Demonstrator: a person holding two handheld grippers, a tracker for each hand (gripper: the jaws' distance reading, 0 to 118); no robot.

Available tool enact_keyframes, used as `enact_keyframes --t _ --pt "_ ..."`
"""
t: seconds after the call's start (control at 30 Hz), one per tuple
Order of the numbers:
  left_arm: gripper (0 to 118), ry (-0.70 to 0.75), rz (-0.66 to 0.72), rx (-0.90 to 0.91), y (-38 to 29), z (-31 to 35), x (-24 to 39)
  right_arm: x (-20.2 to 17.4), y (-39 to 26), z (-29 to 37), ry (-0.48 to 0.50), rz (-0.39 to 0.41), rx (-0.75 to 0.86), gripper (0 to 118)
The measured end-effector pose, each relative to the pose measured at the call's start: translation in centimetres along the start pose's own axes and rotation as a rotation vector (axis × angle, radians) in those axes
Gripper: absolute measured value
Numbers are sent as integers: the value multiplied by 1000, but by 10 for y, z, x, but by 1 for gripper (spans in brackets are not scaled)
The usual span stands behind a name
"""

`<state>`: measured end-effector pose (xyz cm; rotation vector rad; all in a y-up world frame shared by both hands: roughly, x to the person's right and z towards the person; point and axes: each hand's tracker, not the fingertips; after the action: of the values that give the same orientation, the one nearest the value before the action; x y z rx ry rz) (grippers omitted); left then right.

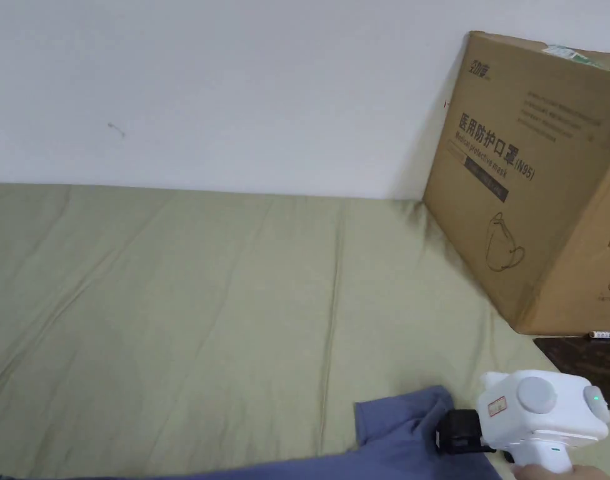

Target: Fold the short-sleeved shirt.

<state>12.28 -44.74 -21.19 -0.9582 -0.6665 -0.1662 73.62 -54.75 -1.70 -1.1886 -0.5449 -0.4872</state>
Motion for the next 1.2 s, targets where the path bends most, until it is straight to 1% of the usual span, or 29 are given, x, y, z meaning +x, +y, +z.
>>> enact_keyframes --t 0.03,0.07,0.1,0.17,0.2,0.23,0.27,0.3,0.33,0.37,0.4,0.43,0.47,0.5,0.57,0.6,0.63,0.7,0.77,0.83,0.87,0.93,1.0,1.03,1.1,1.13,1.2 --pt "0 13 -11 -9 1 0 1 -5 -7 1 -1 30 4 102" --pt "0 23 -17 -21 1 -1 0 -11 -12 8 -20 75 55 99" --pt "0 20 -15 -22 0 -3 -1 -17 -17 15 -24 119 93 89" --pt "0 11 -15 -23 2 -4 1 -26 -27 26 -3 185 101 47" --pt "0 16 -10 -31 2 -8 0 -28 -30 31 21 206 105 13" --pt "0 16 3 -42 3 -13 -2 -28 -31 33 43 202 98 0" --pt "0 3 24 -48 4 -19 -9 -27 -34 36 45 184 96 0" --pt "0 -15 66 -51 4 -25 -14 -23 -32 40 66 144 116 0" --pt "0 -22 99 -40 6 -29 -18 -19 -30 46 108 98 136 0" --pt "0 -20 109 -24 9 -32 -21 -14 -27 52 129 44 178 0" --pt "0 -6 113 -3 14 -34 -27 -8 -24 61 130 -5 234 0" --pt "0 14 115 20 20 -35 -30 -8 -19 72 138 -43 284 0" --pt "0 25 119 43 25 -36 -31 -5 -16 79 161 -59 317 0" --pt "0 22 129 63 31 -37 -33 -5 -13 86 172 -56 335 0" --pt "0 3 130 86 41 -36 -34 -11 -8 99 127 -20 368 0" --pt "0 -5 123 96 46 -35 -33 -11 -10 106 123 -12 384 0" --pt "0 -8 114 108 50 -33 -32 -9 -15 114 117 -11 417 0" --pt "0 -24 90 114 52 -26 -27 -6 -28 129 123 -11 427 0" --pt "0 -61 79 112 46 -18 -27 1 -54 146 132 0 452 0" --pt "0 -77 61 110 28 -5 -27 9 -91 163 118 33 468 0" --pt "0 -80 58 105 17 1 -29 13 -111 170 117 33 462 0" --pt "0 -97 58 56 -10 12 -32 25 -158 179 133 17 396 0" --pt "0 -103 45 1 -41 22 -37 27 -204 182 140 -7 321 0" --pt "0 -90 50 -47 -59 24 -40 30 -223 173 117 19 241 0" --pt "0 -106 107 -126 -88 21 -48 35 -249 152 89 34 124 0" --pt "0 -113 120 -165 -104 16 -52 38 -259 139 90 26 89 0" --pt "0 -75 91 -222 -123 6 -52 39 -268 117 87 21 63 0"
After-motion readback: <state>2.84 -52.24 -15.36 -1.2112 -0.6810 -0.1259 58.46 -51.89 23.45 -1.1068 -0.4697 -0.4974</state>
